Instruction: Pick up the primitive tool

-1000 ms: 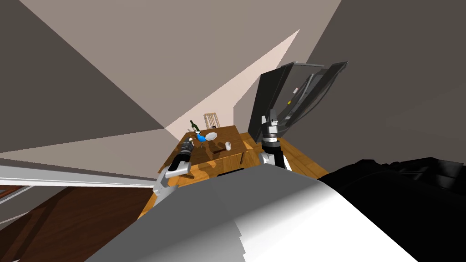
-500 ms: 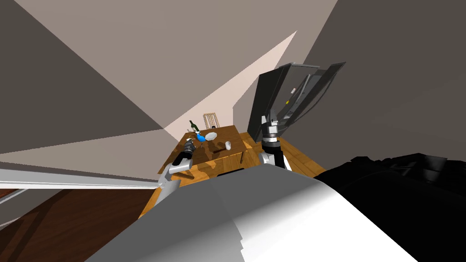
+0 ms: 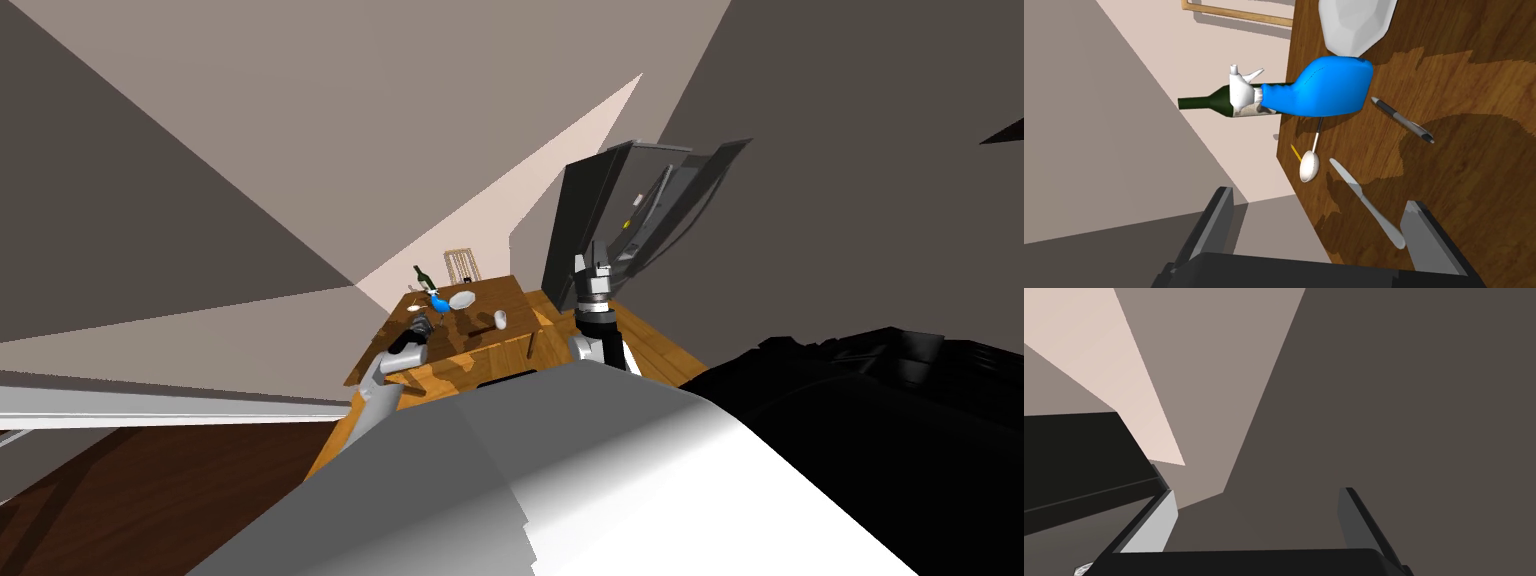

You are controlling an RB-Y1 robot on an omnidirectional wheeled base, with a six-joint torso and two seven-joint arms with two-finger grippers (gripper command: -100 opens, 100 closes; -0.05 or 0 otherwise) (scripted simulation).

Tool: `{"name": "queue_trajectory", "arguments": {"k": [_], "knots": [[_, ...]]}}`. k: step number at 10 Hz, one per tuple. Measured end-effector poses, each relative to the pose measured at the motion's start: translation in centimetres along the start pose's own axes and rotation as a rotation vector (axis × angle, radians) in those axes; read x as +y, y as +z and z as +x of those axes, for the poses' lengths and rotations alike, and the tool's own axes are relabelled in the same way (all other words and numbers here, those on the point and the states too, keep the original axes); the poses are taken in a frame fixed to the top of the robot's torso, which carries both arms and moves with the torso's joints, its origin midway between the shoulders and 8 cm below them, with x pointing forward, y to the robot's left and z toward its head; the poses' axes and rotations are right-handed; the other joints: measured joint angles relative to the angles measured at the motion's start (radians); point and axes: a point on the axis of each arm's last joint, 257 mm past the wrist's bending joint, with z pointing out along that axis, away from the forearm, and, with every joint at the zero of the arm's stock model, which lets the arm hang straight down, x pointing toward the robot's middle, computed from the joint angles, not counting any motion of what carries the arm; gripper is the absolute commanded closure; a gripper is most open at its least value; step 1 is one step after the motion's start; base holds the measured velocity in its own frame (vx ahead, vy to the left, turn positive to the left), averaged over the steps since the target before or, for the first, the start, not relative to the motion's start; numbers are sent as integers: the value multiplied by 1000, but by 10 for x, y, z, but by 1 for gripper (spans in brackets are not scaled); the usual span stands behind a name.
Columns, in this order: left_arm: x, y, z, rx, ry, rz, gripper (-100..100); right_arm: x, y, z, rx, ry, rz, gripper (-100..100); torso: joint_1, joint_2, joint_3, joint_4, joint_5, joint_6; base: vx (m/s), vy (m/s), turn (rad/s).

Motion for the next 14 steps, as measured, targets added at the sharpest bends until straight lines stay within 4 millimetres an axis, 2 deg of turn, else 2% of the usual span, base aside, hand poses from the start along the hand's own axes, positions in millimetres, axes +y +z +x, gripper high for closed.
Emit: {"name": "queue_trajectory", "arguments": {"k": [7, 11, 13, 14], "knots": [[64, 24, 5, -36, -79, -239, -100, 0, 0, 0, 0, 0, 0, 0, -1, 0, 0, 0, 0, 0, 0, 7, -60], [105, 26, 17, -50, -114, -381, -100, 0, 0, 0, 0, 0, 0, 0, -1, -1, 0, 0, 0, -1, 7, 3, -59], [120, 29, 34, -45, -135, -457, -100, 0, 0, 0, 0, 0, 0, 0, -1, -1, -1, 0, 0, 0, 17, 2, -92], [134, 26, 36, -50, -140, -497, -100, 0, 0, 0, 0, 0, 0, 0, -1, -1, -1, 0, 0, -1, 17, -1, -73]]}}
